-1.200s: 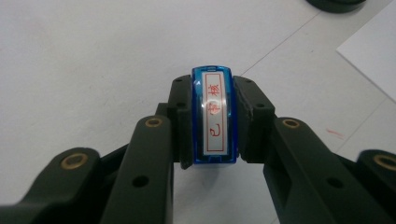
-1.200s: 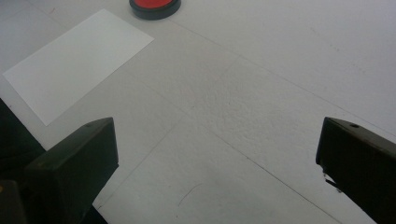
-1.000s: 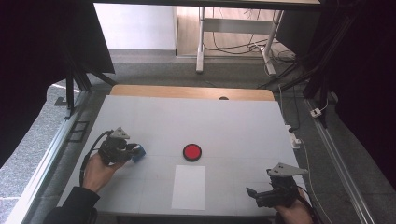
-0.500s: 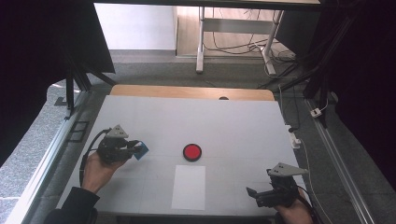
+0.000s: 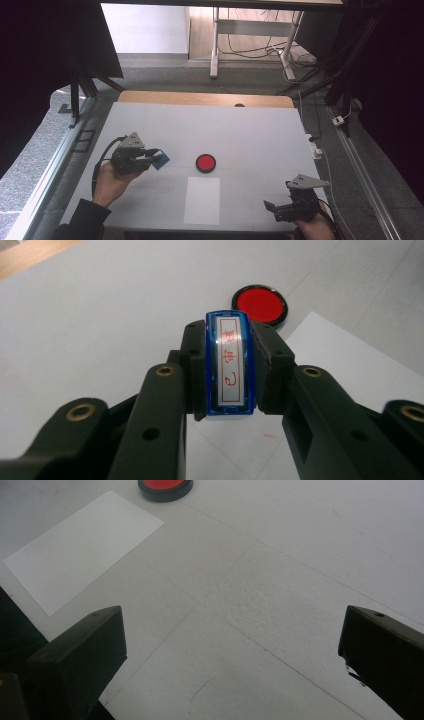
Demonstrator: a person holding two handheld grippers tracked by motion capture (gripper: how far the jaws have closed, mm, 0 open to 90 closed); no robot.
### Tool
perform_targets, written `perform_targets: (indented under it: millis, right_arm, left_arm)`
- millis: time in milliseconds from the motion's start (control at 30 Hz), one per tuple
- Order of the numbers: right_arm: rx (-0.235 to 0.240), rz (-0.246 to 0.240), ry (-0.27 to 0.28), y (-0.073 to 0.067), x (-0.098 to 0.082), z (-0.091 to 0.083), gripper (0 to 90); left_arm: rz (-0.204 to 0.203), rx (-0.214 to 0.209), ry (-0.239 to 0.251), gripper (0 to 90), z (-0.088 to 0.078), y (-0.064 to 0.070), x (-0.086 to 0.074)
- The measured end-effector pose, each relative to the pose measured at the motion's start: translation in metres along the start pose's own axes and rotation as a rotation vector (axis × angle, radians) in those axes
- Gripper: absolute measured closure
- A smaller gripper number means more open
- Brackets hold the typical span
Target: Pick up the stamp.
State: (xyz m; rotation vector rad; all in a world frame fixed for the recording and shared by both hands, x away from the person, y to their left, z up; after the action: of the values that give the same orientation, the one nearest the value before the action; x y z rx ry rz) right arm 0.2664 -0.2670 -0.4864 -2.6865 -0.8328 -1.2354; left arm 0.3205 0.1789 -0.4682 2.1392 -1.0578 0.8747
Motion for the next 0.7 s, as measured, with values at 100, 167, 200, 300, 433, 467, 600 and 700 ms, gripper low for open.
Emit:
perform_targets:
  millis: [100,167,200,300,433,467,600,700]
  right_arm:
    - [0.000,-0.001,0.000,0.000,0.000,0.000,0.0]
    - [0.000,-0.001,0.000,0.000,0.000,0.000,0.0]
    - [0.000,-0.001,0.000,0.000,0.000,0.000,0.0]
    - [0.000,0.000,0.000,0.000,0.000,0.000,0.0]
    - [-0.001,-0.001,0.000,0.000,0.000,0.000,0.0]
    - [-0.001,-0.001,0.000,0.000,0.000,0.000,0.0]
    - [-0.002,-0.002,0.002,-0.001,0.000,0.000,0.0]
    - [-0.002,-0.005,0.001,-0.001,0.000,0.000,0.0]
  left_arm:
    - [0.008,-0.014,0.012,70.7,0.000,0.006,0.006]
    - [0.010,-0.028,0.019,70.7,0.000,0.009,0.010]
    - [0.011,-0.033,0.024,70.7,0.001,0.010,0.011]
    - [0.016,-0.059,0.030,70.7,0.002,0.015,0.016]
    - [0.025,-0.092,0.034,70.7,0.004,0.021,0.023]
    - [0.025,-0.097,0.037,70.7,0.005,0.022,0.025]
    - [0.034,-0.119,0.046,70.7,0.007,0.027,0.033]
    - [0.054,-0.143,0.057,70.7,0.010,0.031,0.041]
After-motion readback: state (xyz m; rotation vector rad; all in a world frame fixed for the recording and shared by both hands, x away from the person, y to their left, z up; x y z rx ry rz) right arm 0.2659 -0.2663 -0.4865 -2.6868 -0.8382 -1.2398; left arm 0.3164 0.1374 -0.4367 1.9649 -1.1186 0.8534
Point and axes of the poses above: each handheld gripper's, and its own axes: z roughly forward along the jaws, x roughly out of its top, y roughly to its right, the point moved 4 cm from there along z, roughly forward along the jaws, and after that the axes turned 15 degrees about -x, right-handed, at the moved point
